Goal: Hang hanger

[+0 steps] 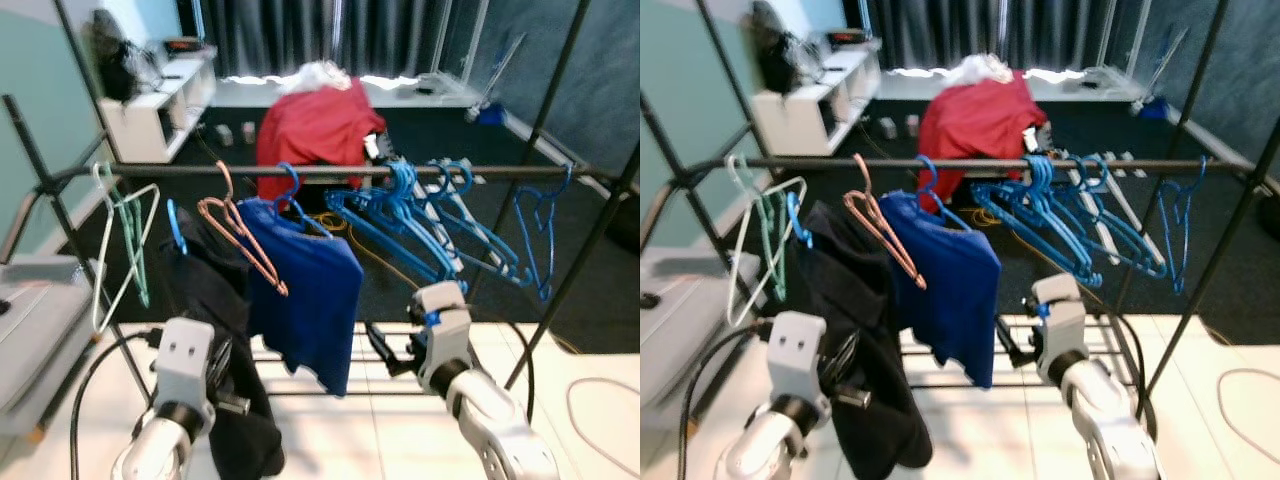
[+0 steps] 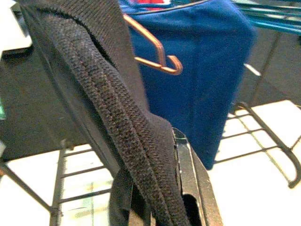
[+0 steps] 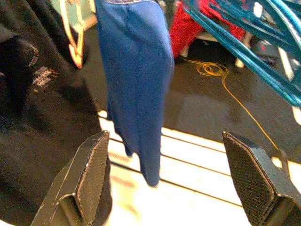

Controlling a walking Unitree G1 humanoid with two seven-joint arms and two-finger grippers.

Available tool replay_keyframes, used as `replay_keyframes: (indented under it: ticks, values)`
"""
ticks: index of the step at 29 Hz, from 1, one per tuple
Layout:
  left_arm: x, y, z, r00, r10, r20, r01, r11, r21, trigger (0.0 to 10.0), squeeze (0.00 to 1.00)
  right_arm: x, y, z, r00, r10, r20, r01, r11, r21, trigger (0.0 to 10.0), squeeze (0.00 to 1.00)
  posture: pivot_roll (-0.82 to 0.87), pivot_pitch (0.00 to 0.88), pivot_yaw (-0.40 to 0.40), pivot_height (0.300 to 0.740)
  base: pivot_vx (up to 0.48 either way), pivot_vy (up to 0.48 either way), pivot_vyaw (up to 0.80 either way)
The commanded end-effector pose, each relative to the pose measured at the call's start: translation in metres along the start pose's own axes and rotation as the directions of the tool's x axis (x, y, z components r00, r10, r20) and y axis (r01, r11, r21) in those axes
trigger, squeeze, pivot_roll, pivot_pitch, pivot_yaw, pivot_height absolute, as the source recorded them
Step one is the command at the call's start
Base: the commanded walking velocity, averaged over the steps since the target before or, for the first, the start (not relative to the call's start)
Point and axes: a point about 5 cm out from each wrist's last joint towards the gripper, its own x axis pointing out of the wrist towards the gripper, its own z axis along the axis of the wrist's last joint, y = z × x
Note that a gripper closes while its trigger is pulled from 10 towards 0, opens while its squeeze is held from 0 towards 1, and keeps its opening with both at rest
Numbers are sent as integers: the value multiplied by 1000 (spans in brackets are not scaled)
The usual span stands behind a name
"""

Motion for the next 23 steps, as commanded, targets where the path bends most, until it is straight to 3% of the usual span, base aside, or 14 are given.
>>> replay_keyframes:
  ticks: [1, 15, 16, 20, 21, 23]
  values:
    - [1, 2, 5, 1000, -5, 18, 5, 1000, 20, 10000, 0, 0, 4, 2, 1000, 23, 16, -23, 1000, 21, 10000, 0, -19, 0, -24, 740, -345, 0, 0]
    - [3, 6, 10, 999, -20, 33, 20, 1000, 0, 10000, 0, 0, 5, 10, 991, 102, 91, -113, 985, 128, 10000, 0, -19, 0, -24, 740, -337, 0, 0]
    - [4, 8, 19, 996, -53, 73, 55, 998, -24, 10000, 0, -2, 5, 14, 980, 154, 126, -176, 968, 182, 10000, 0, -16, 0, -27, 740, 0, 0, 0]
    - [5, 12, 29, 991, -78, 111, 83, 996, -43, 10000, 0, -4, 4, 18, 967, 195, 161, -229, 946, 230, 10000, 0, -16, 0, -28, 740, 0, 0, 0]
    - [5, 21, 44, 981, -119, 153, 127, 991, -48, 10000, 0, -6, 0, 27, 947, 238, 216, -293, 914, 280, 10000, 0, -14, 0, -27, 740, 0, 0, 0]
    - [5, 21, 44, 981, -119, 153, 127, 991, -48, 10000, 0, -6, 0, 27, 947, 238, 216, -293, 914, 280, 10000, 0, -14, 0, -27, 740, 0, 0, 0]
